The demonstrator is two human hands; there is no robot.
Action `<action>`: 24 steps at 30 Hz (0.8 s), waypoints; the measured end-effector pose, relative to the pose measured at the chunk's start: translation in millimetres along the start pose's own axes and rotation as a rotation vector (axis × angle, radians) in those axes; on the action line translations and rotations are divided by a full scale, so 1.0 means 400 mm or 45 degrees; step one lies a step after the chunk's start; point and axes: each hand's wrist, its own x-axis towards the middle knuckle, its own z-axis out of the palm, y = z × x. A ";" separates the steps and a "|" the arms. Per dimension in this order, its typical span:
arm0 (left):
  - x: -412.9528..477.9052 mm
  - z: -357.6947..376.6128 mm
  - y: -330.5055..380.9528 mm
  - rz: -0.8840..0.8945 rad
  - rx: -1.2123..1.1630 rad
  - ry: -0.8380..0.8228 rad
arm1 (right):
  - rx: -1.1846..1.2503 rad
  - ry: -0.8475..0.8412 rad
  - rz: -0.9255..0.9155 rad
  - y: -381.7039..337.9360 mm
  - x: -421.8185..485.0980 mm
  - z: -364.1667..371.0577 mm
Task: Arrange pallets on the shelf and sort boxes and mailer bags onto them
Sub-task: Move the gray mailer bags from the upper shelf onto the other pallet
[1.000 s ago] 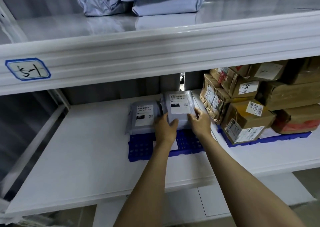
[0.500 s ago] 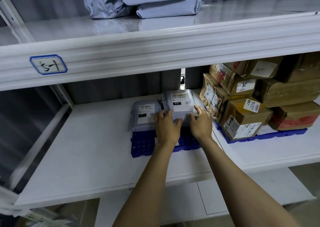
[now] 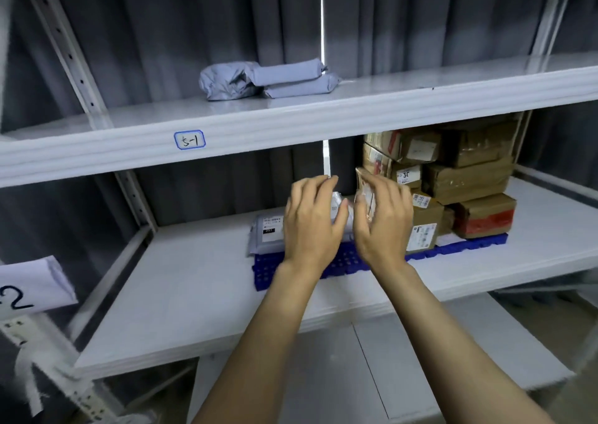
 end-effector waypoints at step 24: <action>0.595 -0.181 -0.080 -0.117 0.413 -0.117 | -0.193 -0.389 -0.005 -0.257 0.608 0.103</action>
